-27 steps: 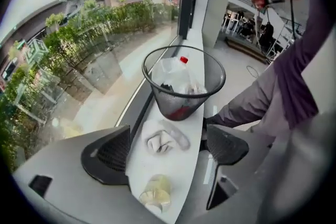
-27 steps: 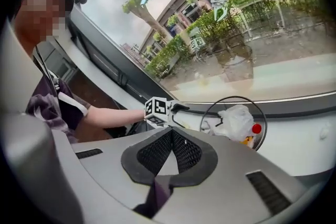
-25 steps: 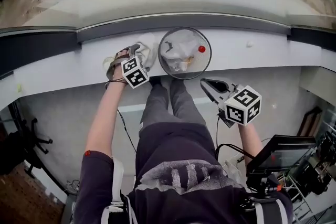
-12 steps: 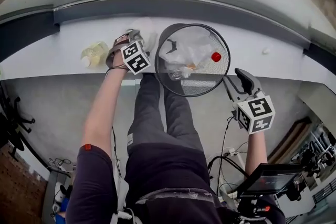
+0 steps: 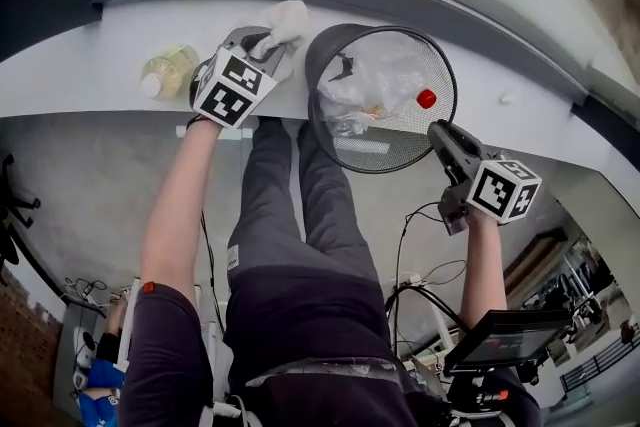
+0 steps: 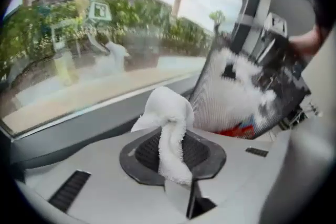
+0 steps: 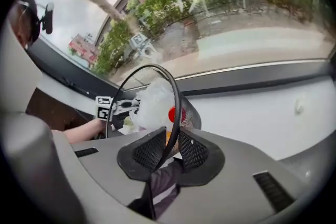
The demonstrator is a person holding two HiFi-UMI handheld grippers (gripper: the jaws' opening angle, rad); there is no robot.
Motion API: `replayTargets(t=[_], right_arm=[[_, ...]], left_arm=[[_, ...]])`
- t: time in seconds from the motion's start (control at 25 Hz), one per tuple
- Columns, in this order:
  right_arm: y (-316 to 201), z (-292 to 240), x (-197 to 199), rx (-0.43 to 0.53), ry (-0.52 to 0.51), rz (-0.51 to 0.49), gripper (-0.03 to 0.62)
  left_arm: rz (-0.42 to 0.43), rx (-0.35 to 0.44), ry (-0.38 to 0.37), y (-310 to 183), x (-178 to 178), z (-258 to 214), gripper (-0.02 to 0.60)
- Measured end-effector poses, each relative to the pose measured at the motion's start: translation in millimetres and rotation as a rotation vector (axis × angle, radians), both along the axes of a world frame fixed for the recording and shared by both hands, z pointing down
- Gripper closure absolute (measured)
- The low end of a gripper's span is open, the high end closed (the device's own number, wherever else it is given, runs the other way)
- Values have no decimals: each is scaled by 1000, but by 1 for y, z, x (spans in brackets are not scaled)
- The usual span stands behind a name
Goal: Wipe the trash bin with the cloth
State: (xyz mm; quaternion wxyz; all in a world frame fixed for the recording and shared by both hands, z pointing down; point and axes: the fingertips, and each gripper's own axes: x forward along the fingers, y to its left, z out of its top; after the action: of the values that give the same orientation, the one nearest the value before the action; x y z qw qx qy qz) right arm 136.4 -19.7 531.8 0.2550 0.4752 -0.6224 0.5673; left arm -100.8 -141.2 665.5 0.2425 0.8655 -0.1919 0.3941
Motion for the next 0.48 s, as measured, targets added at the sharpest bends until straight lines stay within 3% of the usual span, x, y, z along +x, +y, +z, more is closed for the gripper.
replayTargets(t=[0.12,0.24,0.32,0.48], right_arm=[[0,0,6,-14,-30,85,528],[-6,1,-2,2,-98,143,536],[-10,2,-3,12,-138,164,537],[1,14,16,-46,-129,287,539]], left_arm=[[-116,62,250,-25,7,-80,516],[-135,118,368,-38,5,-118,515],[-74,144,376,-32,10,-121,515],[159,218,278,8,20,-101,515]])
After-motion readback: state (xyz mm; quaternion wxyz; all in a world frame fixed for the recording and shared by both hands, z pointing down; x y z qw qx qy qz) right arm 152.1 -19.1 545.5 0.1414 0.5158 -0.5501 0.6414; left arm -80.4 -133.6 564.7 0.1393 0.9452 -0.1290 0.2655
